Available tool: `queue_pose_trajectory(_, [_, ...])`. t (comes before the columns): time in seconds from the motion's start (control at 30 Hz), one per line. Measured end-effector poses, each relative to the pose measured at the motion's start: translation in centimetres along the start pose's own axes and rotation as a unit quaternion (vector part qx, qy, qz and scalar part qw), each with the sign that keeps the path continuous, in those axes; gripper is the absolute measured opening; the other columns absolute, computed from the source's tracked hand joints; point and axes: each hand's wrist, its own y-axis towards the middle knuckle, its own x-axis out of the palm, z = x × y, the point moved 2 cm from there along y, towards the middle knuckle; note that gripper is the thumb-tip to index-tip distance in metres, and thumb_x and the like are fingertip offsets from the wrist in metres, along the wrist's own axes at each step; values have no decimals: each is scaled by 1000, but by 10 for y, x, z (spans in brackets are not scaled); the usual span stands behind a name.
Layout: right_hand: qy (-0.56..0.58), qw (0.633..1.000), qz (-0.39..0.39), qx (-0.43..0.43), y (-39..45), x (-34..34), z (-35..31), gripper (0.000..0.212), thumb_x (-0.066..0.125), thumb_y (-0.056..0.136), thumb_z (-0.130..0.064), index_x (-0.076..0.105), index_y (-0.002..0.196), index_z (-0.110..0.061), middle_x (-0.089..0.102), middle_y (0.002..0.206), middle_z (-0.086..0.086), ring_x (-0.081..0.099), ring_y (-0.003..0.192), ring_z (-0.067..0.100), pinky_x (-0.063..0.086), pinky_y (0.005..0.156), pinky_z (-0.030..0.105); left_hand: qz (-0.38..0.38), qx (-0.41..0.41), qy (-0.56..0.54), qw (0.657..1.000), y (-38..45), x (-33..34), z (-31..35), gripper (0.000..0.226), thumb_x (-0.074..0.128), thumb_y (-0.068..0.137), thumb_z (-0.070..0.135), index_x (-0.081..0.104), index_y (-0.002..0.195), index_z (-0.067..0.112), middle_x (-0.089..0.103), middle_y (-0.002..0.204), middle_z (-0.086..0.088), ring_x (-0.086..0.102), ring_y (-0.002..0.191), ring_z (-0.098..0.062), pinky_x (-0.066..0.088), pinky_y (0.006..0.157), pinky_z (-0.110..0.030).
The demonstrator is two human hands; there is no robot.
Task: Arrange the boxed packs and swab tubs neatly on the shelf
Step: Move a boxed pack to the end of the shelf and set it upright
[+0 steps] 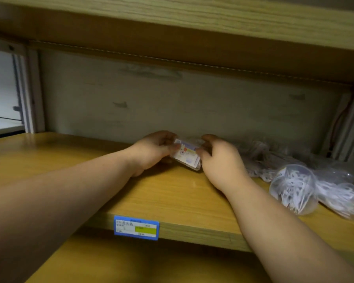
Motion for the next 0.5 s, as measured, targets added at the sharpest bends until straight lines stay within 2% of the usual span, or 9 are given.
queue_pose_trajectory(0.1, [65,998,14,23,-7,-6,-2,42,61,97,-27,59,136,-14,63,136,6,57,126,26,41,97,28,-4,-17,-47,999,-13,1,7,29,62,98,14,61,127,12,70,118,-14,70,103,-23,59,84,-34])
queue_pose_trajectory(0.2, [185,980,26,68,-13,-9,-5,40,63,96,-20,60,135,-11,65,133,8,62,120,26,47,104,36,-19,-33,-150,988,-27,-6,14,44,66,93,4,55,135,6,67,126,-19,70,110,-26,57,91,-32])
queue_pose_trajectory(0.27, [322,939,-20,115,-18,-7,-17,40,60,98,-13,56,137,-9,66,129,10,68,110,23,55,97,38,-1,-19,-241,970,-40,-19,20,52,68,90,0,49,138,0,65,128,-22,70,111,-27,53,99,-34])
queue_pose_trajectory(0.3, [402,904,-51,134,-21,-6,-29,37,57,100,-9,55,137,-7,67,125,11,70,105,21,58,92,34,8,-7,-267,963,-47,-27,25,53,70,89,2,49,138,-3,67,126,-22,70,111,-27,52,102,-36])
queue_pose_trajectory(0.37, [514,841,-94,139,-29,-2,-64,31,51,101,-3,56,131,-5,68,119,11,72,101,16,59,86,24,12,11,-239,971,-67,-46,34,51,75,88,15,54,132,2,72,119,-15,71,110,-23,53,100,-36])
queue_pose_trajectory(0.43, [529,832,-116,119,-39,5,-105,30,51,101,-1,57,129,-9,69,118,10,71,104,16,58,87,23,-6,35,-149,988,-87,-72,37,46,77,85,27,61,126,13,75,115,-8,72,105,-19,55,92,-36])
queue_pose_trajectory(0.5, [515,842,-124,104,-46,20,-146,35,57,98,-4,55,132,-9,70,120,10,71,107,19,57,92,30,-24,58,-92,994,-107,-108,35,39,72,91,26,62,128,22,74,117,-3,72,105,-17,57,87,-35])
